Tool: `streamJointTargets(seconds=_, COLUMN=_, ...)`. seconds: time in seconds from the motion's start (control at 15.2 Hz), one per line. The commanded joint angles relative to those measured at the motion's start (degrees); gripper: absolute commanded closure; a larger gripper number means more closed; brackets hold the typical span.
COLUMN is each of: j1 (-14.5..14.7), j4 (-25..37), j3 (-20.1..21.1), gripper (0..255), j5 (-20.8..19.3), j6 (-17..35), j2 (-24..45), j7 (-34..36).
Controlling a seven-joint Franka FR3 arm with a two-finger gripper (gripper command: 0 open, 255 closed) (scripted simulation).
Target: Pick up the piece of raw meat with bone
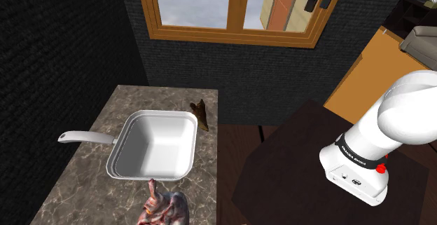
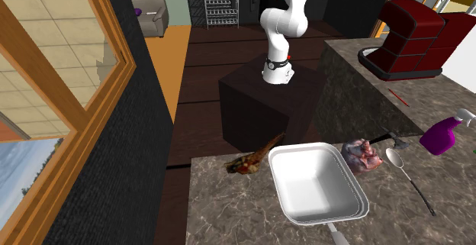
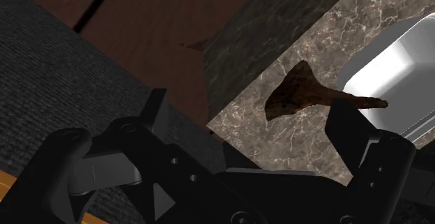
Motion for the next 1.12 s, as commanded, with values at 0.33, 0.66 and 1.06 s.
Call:
streamJointTargets(seconds=0.33, j1=0.09, j4=-3.23, j3=5.95, gripper=0, j5=2.62, j6=5.97, j2=4.16, j7=9.30)
streamJointTargets(seconds=0.66, j1=0.20, j4=-4.33, j3=11.57, gripper=0, j5=4.59, j6=12.12, j2=10.69, j7=18.48)
streamJointTargets(seconds=1.06, j1=0.06, j4=-2.84, j3=17.62, gripper=0, j5=5.25, j6=19.26, j2=21.28, j7=29.60)
